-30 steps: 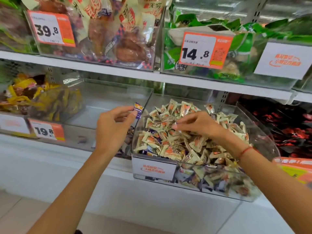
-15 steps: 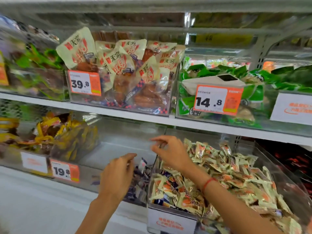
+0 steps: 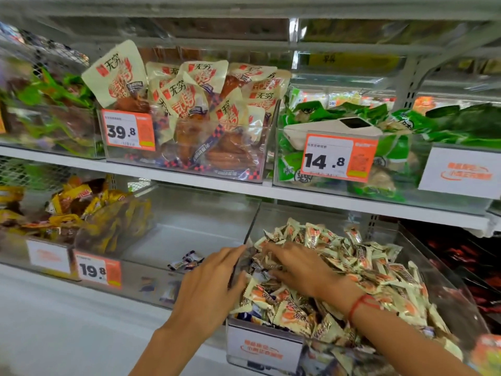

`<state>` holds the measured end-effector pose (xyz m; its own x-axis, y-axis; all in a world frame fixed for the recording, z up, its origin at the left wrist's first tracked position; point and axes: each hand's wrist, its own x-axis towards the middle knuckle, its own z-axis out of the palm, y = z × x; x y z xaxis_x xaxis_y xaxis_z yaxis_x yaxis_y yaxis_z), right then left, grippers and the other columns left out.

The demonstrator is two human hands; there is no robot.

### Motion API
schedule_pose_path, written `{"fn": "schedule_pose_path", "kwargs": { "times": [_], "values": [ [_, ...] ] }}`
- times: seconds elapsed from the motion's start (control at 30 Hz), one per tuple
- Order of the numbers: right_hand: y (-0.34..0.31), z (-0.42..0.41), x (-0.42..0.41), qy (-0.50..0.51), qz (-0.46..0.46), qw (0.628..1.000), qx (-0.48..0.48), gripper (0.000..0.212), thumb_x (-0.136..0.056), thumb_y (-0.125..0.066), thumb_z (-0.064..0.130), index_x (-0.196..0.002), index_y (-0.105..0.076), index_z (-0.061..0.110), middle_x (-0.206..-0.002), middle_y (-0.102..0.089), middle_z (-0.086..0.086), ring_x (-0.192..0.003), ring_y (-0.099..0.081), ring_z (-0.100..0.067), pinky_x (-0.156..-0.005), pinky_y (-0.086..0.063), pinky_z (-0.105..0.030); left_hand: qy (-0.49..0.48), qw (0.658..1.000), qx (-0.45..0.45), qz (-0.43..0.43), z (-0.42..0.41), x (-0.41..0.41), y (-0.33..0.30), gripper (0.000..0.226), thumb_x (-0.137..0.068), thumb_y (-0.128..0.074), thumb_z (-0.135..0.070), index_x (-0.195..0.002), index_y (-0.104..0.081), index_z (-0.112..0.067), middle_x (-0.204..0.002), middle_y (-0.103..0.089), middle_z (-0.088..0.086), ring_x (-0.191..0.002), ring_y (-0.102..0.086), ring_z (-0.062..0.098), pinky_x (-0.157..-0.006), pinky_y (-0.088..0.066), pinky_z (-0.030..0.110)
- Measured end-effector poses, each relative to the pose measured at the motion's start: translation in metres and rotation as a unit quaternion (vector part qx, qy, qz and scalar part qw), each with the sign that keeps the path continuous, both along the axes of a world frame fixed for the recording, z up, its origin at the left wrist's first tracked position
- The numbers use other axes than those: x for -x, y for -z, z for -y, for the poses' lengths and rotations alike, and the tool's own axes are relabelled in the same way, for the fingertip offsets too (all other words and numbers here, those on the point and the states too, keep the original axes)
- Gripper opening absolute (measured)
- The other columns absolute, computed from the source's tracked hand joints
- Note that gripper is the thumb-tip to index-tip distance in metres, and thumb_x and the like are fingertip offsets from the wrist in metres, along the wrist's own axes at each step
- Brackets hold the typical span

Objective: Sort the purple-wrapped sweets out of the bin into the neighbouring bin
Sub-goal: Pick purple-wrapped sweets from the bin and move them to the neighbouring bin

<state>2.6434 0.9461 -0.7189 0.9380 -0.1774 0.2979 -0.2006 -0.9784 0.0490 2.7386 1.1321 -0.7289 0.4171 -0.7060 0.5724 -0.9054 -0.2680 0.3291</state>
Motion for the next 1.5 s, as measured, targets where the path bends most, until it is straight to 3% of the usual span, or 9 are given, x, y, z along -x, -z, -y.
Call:
{"fn": "schedule_pose_path", "kwargs": {
  "times": [0.2,0.3,0.4,0.53,0.73,0.93,1.07,1.27,1.5],
  "values": [
    [-0.017,0.038,0.054,0.094,0.042,0.992,0.067,0.039,-0.096,-0.054,0.017,-0.131,-0.046,0.031,-0.104,-0.064,0.005,-0.099,-0.06,-0.016,-0.086,-0.049,-0.024,-0.047,0.998,-0.005,0.052,0.001,0.003,-0.003,0.044,-0.078,-0.069,-0.021,-0.121,-0.062,-0.031,-0.101,-0.068,-0.015,-0.085,-0.065,0.011,-0.054,-0.049,0.025],
    [-0.019,0.048,0.068,0.179,0.014,0.977,0.119,0.049,-0.091,-0.056,0.012,-0.133,-0.048,0.037,-0.116,-0.065,0.008,-0.124,-0.048,-0.019,-0.11,-0.032,-0.037,-0.043,0.997,0.016,0.063,0.002,0.003,-0.005,0.037,-0.077,-0.072,-0.02,-0.113,-0.065,-0.029,-0.104,-0.066,-0.016,-0.09,-0.063,0.01,-0.057,-0.049,0.022],
    [-0.025,0.043,0.063,0.208,-0.017,0.974,0.088,0.051,-0.093,-0.052,0.02,-0.14,-0.042,0.036,-0.135,-0.056,0.005,-0.136,-0.035,-0.021,-0.115,-0.022,-0.04,0.026,0.993,0.041,0.111,0.001,0.006,-0.007,0.025,-0.082,-0.07,-0.031,-0.107,-0.069,-0.029,-0.105,-0.066,-0.017,-0.094,-0.06,0.002,-0.068,-0.049,0.017],
    [-0.024,0.017,0.047,0.121,0.032,0.992,0.03,0.041,-0.096,-0.053,0.028,-0.135,-0.048,0.037,-0.137,-0.053,0.007,-0.133,-0.039,-0.017,-0.111,-0.027,-0.037,0.088,0.974,-0.053,0.203,0.002,0.007,0.001,0.038,-0.089,-0.039,-0.049,-0.107,-0.069,-0.035,-0.106,-0.063,-0.023,-0.1,-0.055,0.0,-0.085,-0.043,0.02],
    [-0.017,-0.005,0.01,0.013,0.007,0.993,-0.118,0.03,-0.094,-0.057,0.024,-0.124,-0.062,0.029,-0.129,-0.062,0.003,-0.121,-0.053,-0.018,-0.102,-0.044,-0.04,0.119,0.971,-0.1,0.179,0.003,0.0,0.0,0.033,-0.085,-0.052,-0.055,-0.1,-0.071,-0.032,-0.104,-0.065,-0.019,-0.109,-0.052,0.003,-0.109,-0.009,0.024],
    [-0.001,-0.006,-0.02,-0.002,-0.125,0.986,-0.111,0.039,-0.087,-0.065,0.016,-0.126,-0.06,0.022,-0.125,-0.058,-0.004,-0.109,-0.054,-0.023,-0.085,-0.047,-0.035,0.093,0.988,-0.031,0.123,-0.002,0.002,-0.006,0.02,-0.077,-0.073,-0.042,-0.095,-0.071,-0.034,-0.088,-0.068,-0.018,-0.085,-0.061,0.006,-0.08,-0.037,0.019],
    [-0.003,0.001,-0.01,0.023,-0.069,0.992,-0.108,0.022,-0.084,-0.071,0.021,-0.105,-0.068,0.017,-0.096,-0.064,0.006,-0.085,-0.057,-0.01,-0.067,-0.038,-0.016,0.055,0.997,0.036,0.048,-0.009,0.012,-0.015,0.019,-0.079,-0.073,-0.037,-0.098,-0.07,-0.038,-0.078,-0.067,-0.017,-0.067,-0.054,0.001,-0.056,-0.033,0.01],
    [-0.01,0.001,0.047,0.073,0.087,0.976,-0.185,0.017,-0.082,-0.074,0.017,-0.095,-0.065,0.025,-0.09,-0.063,0.014,-0.081,-0.061,-0.002,-0.074,-0.049,-0.012,0.052,0.99,0.076,-0.108,0.011,0.029,-0.043,0.018,-0.088,-0.064,-0.034,-0.106,-0.065,-0.038,-0.089,-0.068,-0.018,-0.079,-0.061,0.0,-0.064,-0.043,0.011],
    [-0.008,0.017,0.088,0.093,0.09,0.969,-0.211,0.019,-0.084,-0.074,0.021,-0.102,-0.073,0.027,-0.103,-0.071,0.014,-0.09,-0.064,0.0,-0.085,-0.054,-0.025,-0.046,0.992,-0.109,0.031,0.11,0.03,-0.039,0.027,-0.095,-0.056,-0.024,-0.122,-0.061,-0.024,-0.107,-0.068,0.006,-0.098,-0.064,0.026,-0.08,-0.049,0.037]
  ]
}}
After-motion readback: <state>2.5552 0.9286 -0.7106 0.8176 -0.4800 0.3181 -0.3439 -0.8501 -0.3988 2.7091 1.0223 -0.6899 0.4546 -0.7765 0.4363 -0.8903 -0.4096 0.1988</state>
